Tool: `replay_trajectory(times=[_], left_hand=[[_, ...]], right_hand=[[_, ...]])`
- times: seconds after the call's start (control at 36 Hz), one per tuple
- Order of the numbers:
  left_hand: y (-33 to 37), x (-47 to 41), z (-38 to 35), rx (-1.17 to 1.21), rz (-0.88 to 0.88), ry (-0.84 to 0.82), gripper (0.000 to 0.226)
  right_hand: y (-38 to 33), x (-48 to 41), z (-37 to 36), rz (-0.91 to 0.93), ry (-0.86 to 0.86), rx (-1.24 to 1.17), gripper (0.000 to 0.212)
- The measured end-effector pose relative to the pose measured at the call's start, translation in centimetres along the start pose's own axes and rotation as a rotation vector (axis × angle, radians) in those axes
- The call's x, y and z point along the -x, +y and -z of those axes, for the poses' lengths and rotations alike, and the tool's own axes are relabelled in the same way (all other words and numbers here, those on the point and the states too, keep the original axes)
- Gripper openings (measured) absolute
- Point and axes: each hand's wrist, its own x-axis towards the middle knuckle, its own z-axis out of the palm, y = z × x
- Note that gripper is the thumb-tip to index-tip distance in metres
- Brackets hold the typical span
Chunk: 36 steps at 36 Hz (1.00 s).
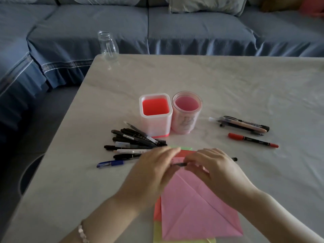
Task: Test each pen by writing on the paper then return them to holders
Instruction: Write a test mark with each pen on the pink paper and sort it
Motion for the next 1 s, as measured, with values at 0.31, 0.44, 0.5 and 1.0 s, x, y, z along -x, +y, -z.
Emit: replay_trajectory(times=[0.31,0.44,0.5,1.0], left_hand=[[2.9,0.6,-0.8,0.338,0.298,-0.037,0.028],[3.6,0.5,-1.3,0.403,0.197,-0.159,0.024],[3.7,0.4,-1.6,0.421,0.176,-0.167,0.028],[1.8,1.3,-1.6,0.148,0.196,-0.173,0.044]], right_hand=[[-3.4,2.0,0.5,-0.572,0.433,-0.484,0.027],[-3.4,1.3,0.4,-0.788,0.258,-1.002,0.037],[-3.4,0.9,0.0,-0.816,0.301,-1.08,0.036],[-2.8,1.4,-0.6,-0.772,0.465,-1.062,0.036]])
